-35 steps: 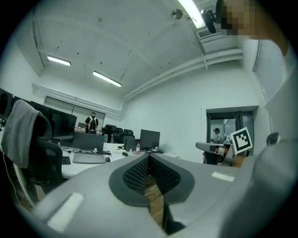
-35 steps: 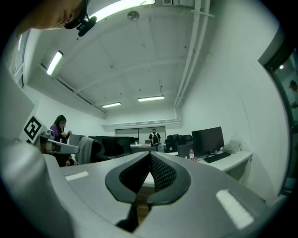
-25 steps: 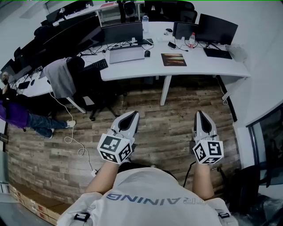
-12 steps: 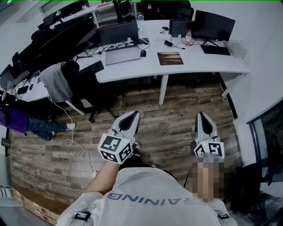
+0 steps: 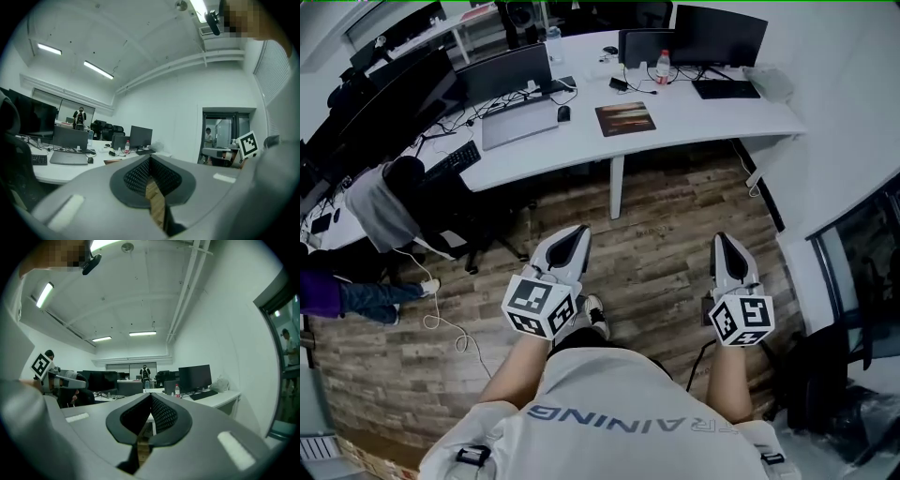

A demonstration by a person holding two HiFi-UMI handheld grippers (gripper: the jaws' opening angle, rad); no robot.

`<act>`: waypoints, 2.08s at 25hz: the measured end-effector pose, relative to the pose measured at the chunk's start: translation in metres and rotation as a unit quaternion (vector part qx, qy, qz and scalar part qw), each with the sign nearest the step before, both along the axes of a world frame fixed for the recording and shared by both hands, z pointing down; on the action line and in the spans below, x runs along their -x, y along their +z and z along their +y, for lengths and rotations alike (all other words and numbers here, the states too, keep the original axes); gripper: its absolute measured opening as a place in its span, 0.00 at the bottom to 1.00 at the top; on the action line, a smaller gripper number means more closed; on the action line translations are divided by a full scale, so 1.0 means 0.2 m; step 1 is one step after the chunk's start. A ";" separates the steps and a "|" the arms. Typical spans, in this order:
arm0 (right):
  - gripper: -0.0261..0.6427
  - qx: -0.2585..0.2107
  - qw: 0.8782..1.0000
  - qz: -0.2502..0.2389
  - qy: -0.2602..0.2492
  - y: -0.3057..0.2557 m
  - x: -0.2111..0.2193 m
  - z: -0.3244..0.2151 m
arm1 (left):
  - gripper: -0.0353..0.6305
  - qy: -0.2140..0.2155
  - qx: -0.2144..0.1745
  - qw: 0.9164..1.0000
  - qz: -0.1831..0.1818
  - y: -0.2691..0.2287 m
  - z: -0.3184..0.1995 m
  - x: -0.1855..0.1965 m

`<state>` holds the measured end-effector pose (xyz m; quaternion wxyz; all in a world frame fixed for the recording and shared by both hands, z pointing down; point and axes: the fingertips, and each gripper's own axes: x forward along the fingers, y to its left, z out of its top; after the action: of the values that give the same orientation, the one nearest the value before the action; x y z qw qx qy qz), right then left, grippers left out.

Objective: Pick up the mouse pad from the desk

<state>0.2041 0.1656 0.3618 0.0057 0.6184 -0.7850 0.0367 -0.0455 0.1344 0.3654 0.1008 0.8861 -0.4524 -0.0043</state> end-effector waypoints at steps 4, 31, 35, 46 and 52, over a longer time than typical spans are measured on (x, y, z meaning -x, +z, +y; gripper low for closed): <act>0.06 0.007 1.000 0.007 0.008 -0.01 -0.04 -0.13 | 0.05 0.015 0.002 1.000 0.004 -0.02 -0.16 -0.07; 0.06 0.059 0.996 0.045 -0.043 0.13 0.40 -1.45 | 0.05 -0.031 0.021 0.999 -0.002 0.16 -1.32 0.35; 0.06 0.051 0.996 0.040 -0.058 0.12 0.39 -1.61 | 0.05 -0.040 0.021 0.999 -0.002 0.16 -1.43 0.33; 0.06 0.041 0.991 0.014 -0.126 0.15 0.23 -2.20 | 0.05 -0.110 0.022 0.993 -0.023 0.13 -1.86 0.15; 0.06 0.040 0.987 0.010 -0.153 0.12 0.00 -2.54 | 0.05 -0.142 0.021 0.989 -0.028 0.08 -2.11 -0.07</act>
<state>0.2034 -0.3414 0.3849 0.0441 0.4906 -0.8681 0.0607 -0.0314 -0.2868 0.3811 0.1045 0.8103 -0.5764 0.0157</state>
